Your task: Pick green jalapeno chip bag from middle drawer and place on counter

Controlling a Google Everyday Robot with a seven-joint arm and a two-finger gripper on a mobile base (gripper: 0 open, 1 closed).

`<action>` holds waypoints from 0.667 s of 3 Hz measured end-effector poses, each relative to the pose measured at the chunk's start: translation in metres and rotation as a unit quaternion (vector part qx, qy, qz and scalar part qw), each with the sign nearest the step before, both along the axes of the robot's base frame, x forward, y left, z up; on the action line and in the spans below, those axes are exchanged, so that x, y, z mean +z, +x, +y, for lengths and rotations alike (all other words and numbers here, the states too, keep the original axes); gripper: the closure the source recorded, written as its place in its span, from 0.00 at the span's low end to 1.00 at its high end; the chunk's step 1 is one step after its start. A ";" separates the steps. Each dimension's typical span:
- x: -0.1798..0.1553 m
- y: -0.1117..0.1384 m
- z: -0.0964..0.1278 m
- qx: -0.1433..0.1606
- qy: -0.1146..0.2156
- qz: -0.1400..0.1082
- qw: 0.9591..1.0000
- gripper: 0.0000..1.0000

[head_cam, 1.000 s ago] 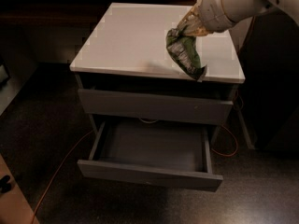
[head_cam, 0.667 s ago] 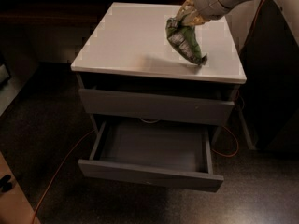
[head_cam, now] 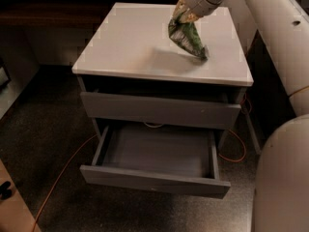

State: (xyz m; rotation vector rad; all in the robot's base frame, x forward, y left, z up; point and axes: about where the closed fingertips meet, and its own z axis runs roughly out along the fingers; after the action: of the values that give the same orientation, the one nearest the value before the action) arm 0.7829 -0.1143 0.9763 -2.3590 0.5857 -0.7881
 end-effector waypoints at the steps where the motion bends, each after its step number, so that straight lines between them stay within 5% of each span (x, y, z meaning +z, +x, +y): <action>1: -0.018 0.018 0.012 0.009 -0.002 0.008 1.000 0.63; 2: -0.035 0.022 0.021 0.026 0.023 0.025 0.999 0.39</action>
Offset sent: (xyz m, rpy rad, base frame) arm 0.0232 0.0308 -0.0438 0.1588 0.1030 0.1118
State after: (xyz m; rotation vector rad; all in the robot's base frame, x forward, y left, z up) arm 0.8052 -0.0933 0.9417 -2.3489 0.5552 -0.6865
